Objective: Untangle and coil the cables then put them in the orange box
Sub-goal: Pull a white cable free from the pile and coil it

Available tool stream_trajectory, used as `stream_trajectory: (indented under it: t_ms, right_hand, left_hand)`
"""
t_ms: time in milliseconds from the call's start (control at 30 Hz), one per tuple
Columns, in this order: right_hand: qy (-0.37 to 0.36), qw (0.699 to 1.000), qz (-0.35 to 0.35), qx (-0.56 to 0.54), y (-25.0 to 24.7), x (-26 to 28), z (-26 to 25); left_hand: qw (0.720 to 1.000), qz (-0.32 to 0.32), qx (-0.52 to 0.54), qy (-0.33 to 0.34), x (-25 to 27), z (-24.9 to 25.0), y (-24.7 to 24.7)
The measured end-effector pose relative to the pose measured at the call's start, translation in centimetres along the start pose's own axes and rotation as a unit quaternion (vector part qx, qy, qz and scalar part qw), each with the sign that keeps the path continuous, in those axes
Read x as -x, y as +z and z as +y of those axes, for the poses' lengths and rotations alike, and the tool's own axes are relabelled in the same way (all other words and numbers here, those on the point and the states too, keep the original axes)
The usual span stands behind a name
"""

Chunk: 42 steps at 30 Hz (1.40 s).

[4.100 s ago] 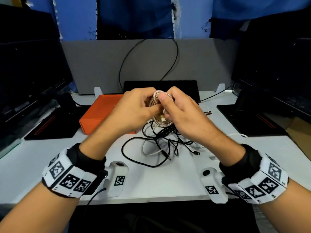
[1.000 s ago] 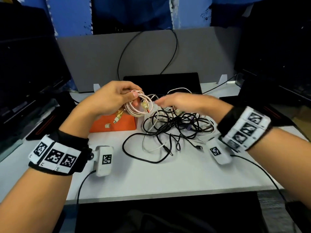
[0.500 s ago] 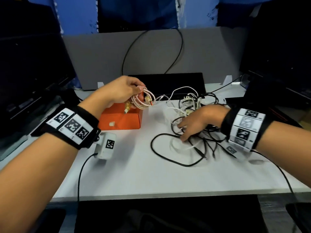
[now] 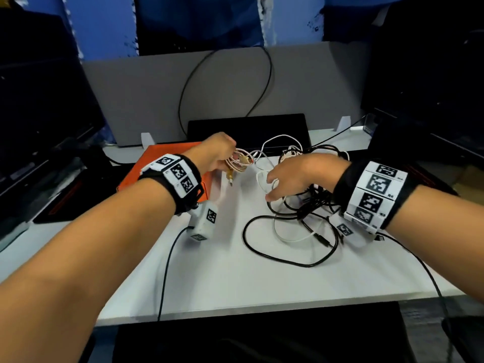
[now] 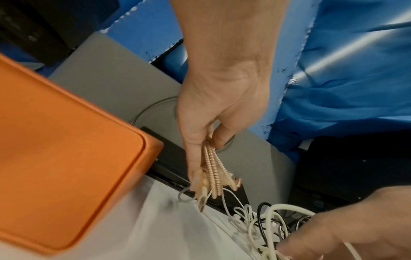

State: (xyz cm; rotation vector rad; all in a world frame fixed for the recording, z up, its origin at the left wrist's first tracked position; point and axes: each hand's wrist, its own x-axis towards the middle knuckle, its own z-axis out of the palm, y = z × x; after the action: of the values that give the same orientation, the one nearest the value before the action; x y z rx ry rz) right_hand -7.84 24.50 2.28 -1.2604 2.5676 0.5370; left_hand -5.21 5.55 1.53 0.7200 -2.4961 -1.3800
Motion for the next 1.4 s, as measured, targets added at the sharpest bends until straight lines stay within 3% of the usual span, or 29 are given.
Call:
stream_trajectory:
  t_ms: [67, 133, 200, 267, 433, 533, 600, 667, 733, 833, 933, 1033, 1133, 1233, 1267, 1300, 1333, 1400]
  right_hand:
    - [-0.002, 1.000, -0.001, 0.000, 0.0, 0.0, 0.2]
    - [-0.002, 1.000, -0.003, -0.004, 0.0, 0.1, 0.3]
    - [-0.002, 1.000, 0.000, -0.008, 0.2, 0.1, 0.6]
    - [-0.006, 1.000, 0.004, -0.012, 0.3, 0.0, 0.9]
    - [-0.010, 1.000, -0.009, 0.017, 0.5, -0.5, 1.0]
    - [-0.020, 1.000, -0.011, 0.017, 0.4, -0.8, 1.1]
    - [-0.024, 0.999, 0.007, -0.023, -0.2, -0.8, 1.7]
    - [-0.038, 0.995, 0.059, -0.067, -1.1, -0.7, 2.5]
    - [-0.046, 0.982, 0.110, -0.145, -2.0, -0.4, 3.2]
    - [-0.057, 0.921, 0.142, -0.359, -3.5, 0.0, 4.3]
    - [-0.048, 0.845, 0.244, -0.474, -5.8, 1.0, 5.7]
    - [-0.029, 0.753, 0.406, -0.517, -8.7, 2.4, 6.6]
    - [-0.033, 0.629, 0.558, -0.540, -10.6, 3.1, 7.1]
    - [-0.060, 0.534, 0.635, -0.556, -10.5, 3.6, 7.4]
    - [-0.066, 0.519, 0.640, -0.563, -10.3, 3.7, 7.4]
    - [-0.069, 0.522, 0.632, -0.569, -10.2, 3.7, 7.5]
    - [-0.069, 0.544, 0.611, -0.572, -9.9, 3.6, 7.5]
    - [-0.068, 0.615, 0.535, -0.575, -9.1, 3.2, 7.4]
  left_hand:
    - [1.000, -0.006, -0.014, -0.026, -1.0, -0.4, 0.9]
    - [0.984, -0.020, -0.177, -0.024, -1.2, -0.4, 1.1]
    - [0.956, 0.021, -0.292, 0.012, -1.5, -0.6, 1.2]
    - [0.923, 0.012, -0.376, 0.076, -1.8, -0.6, 1.4]
    - [0.858, -0.124, -0.496, 0.050, -2.3, -2.8, 2.4]
    - [0.866, -0.130, -0.479, 0.057, -2.0, -2.7, 2.1]
    - [0.899, -0.119, -0.409, 0.102, -1.2, -1.5, 1.9]
    - [0.952, -0.130, -0.231, 0.153, 0.3, -0.3, 2.2]
    - [0.968, -0.158, -0.031, 0.194, 2.0, 0.5, 2.9]
    - [0.955, -0.139, 0.057, 0.254, 2.8, 0.4, 3.2]
    - [0.950, -0.105, 0.083, 0.281, 1.8, 0.4, 2.8]
    - [0.942, -0.102, -0.031, 0.318, 1.6, 0.1, 3.5]
    - [0.943, -0.101, -0.131, 0.288, 1.4, -1.0, 4.6]
    - [0.944, -0.124, -0.171, 0.254, 1.4, -1.4, 4.9]
    - [0.940, -0.125, -0.197, 0.248, 1.3, -1.4, 4.9]
    - [0.942, -0.119, -0.195, 0.245, 1.4, -1.2, 5.0]
    - [0.951, -0.110, -0.162, 0.240, 1.4, -1.0, 5.1]
    - [0.969, -0.094, -0.035, 0.227, 1.5, -0.2, 4.9]
